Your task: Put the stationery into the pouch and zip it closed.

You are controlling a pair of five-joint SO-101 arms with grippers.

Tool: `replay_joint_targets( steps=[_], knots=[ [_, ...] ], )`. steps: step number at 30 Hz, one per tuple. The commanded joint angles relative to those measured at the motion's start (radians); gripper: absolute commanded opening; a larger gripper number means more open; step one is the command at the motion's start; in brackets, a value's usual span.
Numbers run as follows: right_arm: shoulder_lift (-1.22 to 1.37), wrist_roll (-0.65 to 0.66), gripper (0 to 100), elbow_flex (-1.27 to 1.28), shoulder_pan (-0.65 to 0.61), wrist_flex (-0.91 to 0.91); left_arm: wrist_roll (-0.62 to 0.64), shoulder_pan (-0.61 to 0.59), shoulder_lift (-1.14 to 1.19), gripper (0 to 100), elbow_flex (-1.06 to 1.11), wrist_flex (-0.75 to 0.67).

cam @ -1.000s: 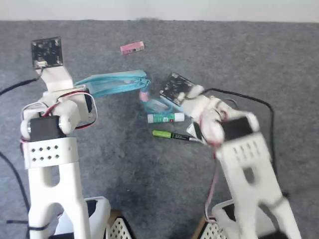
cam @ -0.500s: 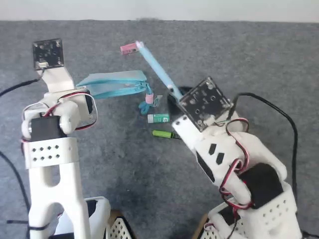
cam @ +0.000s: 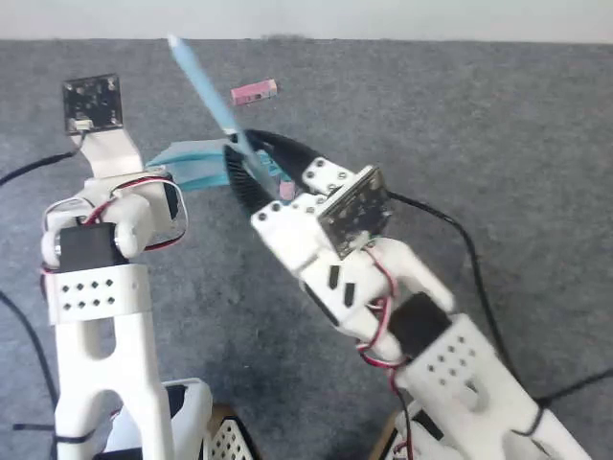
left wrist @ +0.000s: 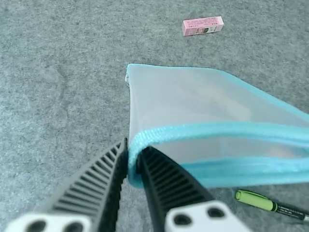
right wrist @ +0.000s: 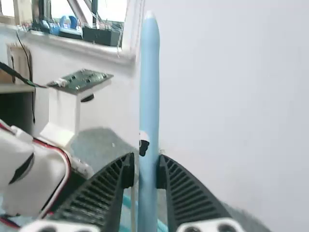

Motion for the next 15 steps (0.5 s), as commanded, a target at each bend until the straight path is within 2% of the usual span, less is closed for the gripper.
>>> replay_joint_targets(
  steps=[1,6,8,11,15],
  knots=[
    [0.050,0.052,0.8,0.006,-0.005,-0.191,0.014,-0.009,0.002,1,-0.007,-0.018],
    [0.183,0.098,0.8,0.002,-0.002,-0.278,0.014,-0.009,0.002,1,-0.007,-0.018],
    [0.223,0.100,0.7,0.005,0.002,-0.259,0.014,-0.009,0.002,1,-0.007,-0.018],
    [0.223,0.152,0.7,-0.028,0.042,-0.002,0.014,-0.009,0.002,1,-0.007,-0.018],
    [0.199,0.236,0.7,-0.229,0.047,0.549,0.014,-0.009,0.002,1,-0.007,-0.018]
  ],
)
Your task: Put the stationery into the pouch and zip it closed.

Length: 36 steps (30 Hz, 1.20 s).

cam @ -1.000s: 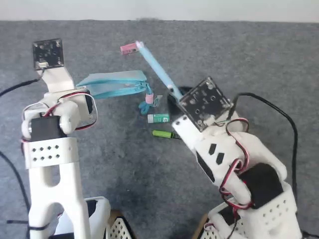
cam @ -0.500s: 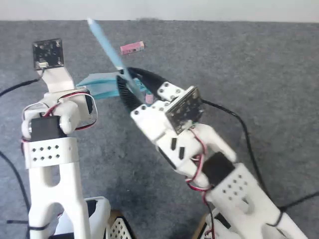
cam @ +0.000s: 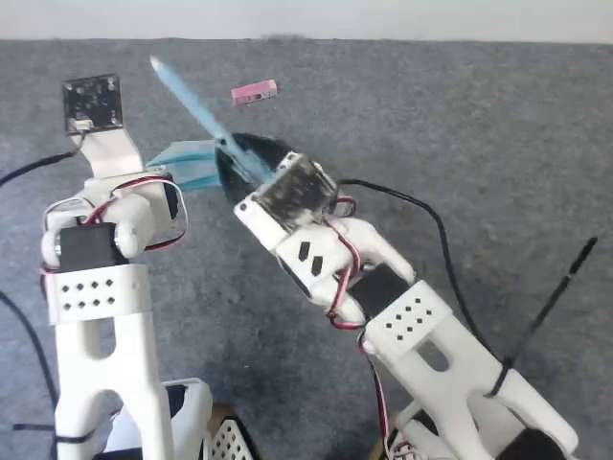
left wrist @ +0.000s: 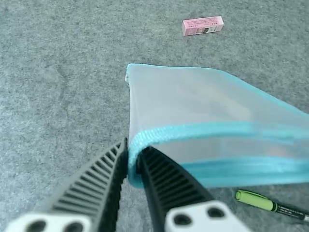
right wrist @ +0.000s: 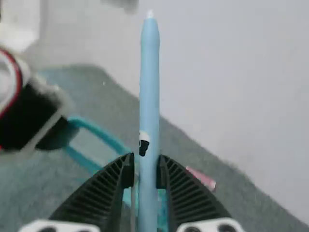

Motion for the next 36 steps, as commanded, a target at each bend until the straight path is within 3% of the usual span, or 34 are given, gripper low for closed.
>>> replay_joint_targets(
  steps=[1,7,15,18,36],
  knots=[
    [-0.035,0.077,0.7,-0.253,0.013,0.549,0.014,-0.009,0.002,1,-0.007,-0.018],
    [0.074,0.172,0.7,-0.692,0.012,1.081,0.014,-0.009,0.002,1,-0.007,-0.015],
    [0.499,0.193,0.7,-1.117,0.007,1.451,0.009,-0.011,-0.008,1,0.013,0.002],
    [0.634,0.129,0.7,-1.280,0.013,1.560,0.009,-0.009,-0.008,1,0.024,-0.018],
    [0.733,0.107,0.6,-1.410,0.035,1.581,0.011,-0.009,-0.009,1,0.051,-0.055]
  ],
)
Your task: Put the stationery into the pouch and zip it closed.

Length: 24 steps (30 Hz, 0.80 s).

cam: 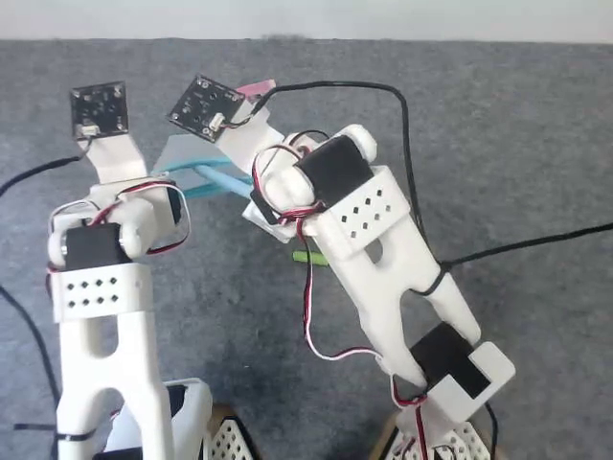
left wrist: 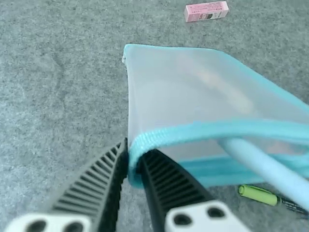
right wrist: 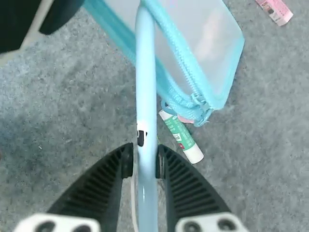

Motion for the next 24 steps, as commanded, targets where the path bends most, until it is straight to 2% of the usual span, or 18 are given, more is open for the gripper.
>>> replay_joint_targets(
  steps=[1,8,15,20,24],
  knots=[
    [0.028,0.006,0.6,-0.057,0.021,0.044,0.008,-0.006,-0.009,1,-0.005,-0.029],
    [0.056,0.008,0.6,-0.095,0.021,0.042,-0.032,0.000,-0.009,1,-0.002,-0.040],
    [0.120,0.008,0.6,-0.095,0.042,0.042,-0.120,0.149,-0.009,1,0.036,-0.021],
    [0.191,0.002,0.7,-0.092,0.122,0.045,-0.153,0.117,-0.009,1,0.059,0.006],
    [0.197,0.005,0.8,-0.026,0.134,0.042,-0.160,0.078,-0.009,1,0.067,0.015]
  ],
)
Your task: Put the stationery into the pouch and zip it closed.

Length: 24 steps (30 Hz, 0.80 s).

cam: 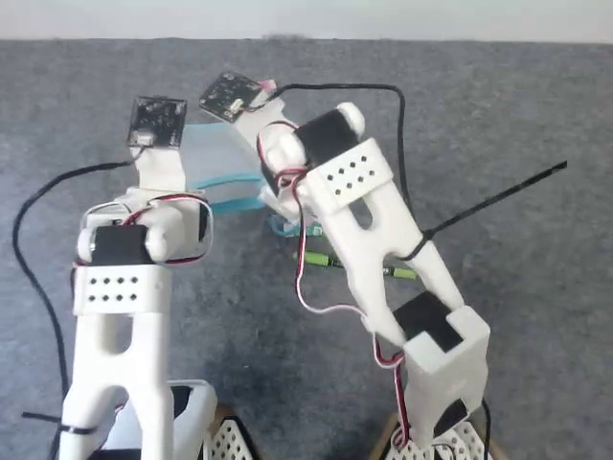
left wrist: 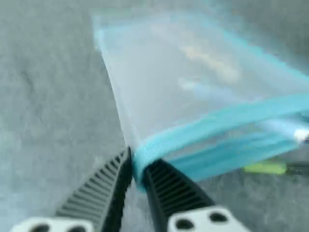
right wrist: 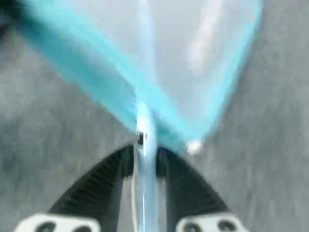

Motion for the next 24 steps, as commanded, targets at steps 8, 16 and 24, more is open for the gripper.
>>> replay_joint_targets(
  steps=[8,16,24],
  knots=[
    [-0.012,-0.015,0.9,0.046,0.019,0.038,0.006,0.003,-0.011,1,0.071,-0.029],
    [-0.010,-0.146,2.4,0.048,0.012,-0.022,0.046,0.003,-0.086,1,0.104,-0.034],
    [-0.010,-0.183,24.3,0.049,-0.045,-0.036,0.054,0.003,-0.391,1,0.223,-0.034]
  ],
)
